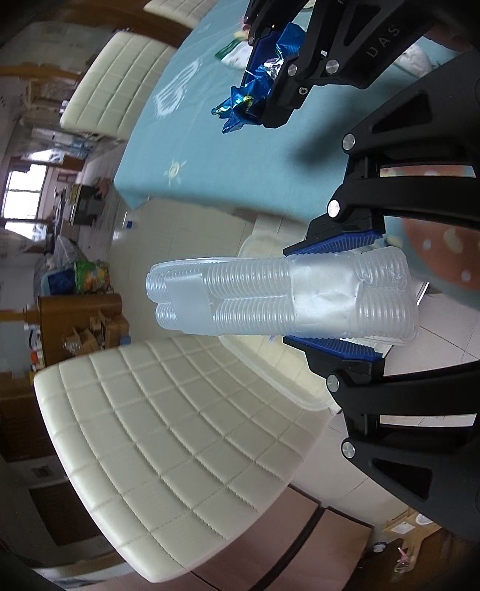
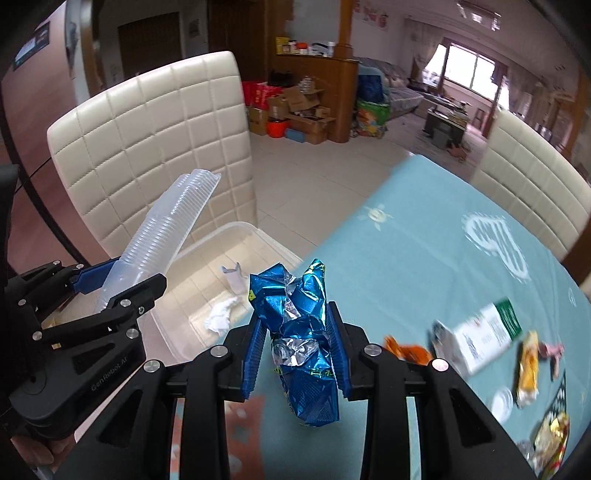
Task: Collect trash
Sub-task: 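Carry the cups and blue wrapper to the bin and release both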
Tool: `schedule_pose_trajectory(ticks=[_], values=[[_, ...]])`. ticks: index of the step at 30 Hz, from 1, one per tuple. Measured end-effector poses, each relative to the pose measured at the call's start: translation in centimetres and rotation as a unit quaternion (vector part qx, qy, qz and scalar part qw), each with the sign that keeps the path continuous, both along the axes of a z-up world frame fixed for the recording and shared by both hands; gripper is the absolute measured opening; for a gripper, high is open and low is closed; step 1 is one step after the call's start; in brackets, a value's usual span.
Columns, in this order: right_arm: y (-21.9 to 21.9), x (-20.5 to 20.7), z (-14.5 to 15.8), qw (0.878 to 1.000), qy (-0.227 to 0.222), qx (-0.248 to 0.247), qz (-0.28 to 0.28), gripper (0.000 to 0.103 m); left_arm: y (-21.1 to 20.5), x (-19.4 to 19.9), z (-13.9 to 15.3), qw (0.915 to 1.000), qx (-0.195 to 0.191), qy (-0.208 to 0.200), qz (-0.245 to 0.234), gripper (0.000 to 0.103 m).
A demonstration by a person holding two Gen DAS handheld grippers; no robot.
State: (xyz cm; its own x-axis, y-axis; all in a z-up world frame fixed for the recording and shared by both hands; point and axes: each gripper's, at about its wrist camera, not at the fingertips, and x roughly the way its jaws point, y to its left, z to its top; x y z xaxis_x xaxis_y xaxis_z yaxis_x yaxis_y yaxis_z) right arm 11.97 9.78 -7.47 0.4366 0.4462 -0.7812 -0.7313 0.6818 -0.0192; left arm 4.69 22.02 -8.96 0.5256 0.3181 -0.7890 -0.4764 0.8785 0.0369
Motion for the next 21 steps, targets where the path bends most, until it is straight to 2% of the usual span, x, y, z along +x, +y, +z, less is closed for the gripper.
schedule_pose_trajectory(ticks=[11,21], values=[[7.9,1.9,-0.5,0.998,-0.009,0.006,0.066,0.032,5.0,0.4,-0.5,0.9984,0.016,0.000,0.054,0.042],[12.0,4.0,-1.4,0.996,-0.006,0.013,0.084,0.032,8.3,1.6,-0.8,0.9967,0.037,0.000,0.072,0.042]])
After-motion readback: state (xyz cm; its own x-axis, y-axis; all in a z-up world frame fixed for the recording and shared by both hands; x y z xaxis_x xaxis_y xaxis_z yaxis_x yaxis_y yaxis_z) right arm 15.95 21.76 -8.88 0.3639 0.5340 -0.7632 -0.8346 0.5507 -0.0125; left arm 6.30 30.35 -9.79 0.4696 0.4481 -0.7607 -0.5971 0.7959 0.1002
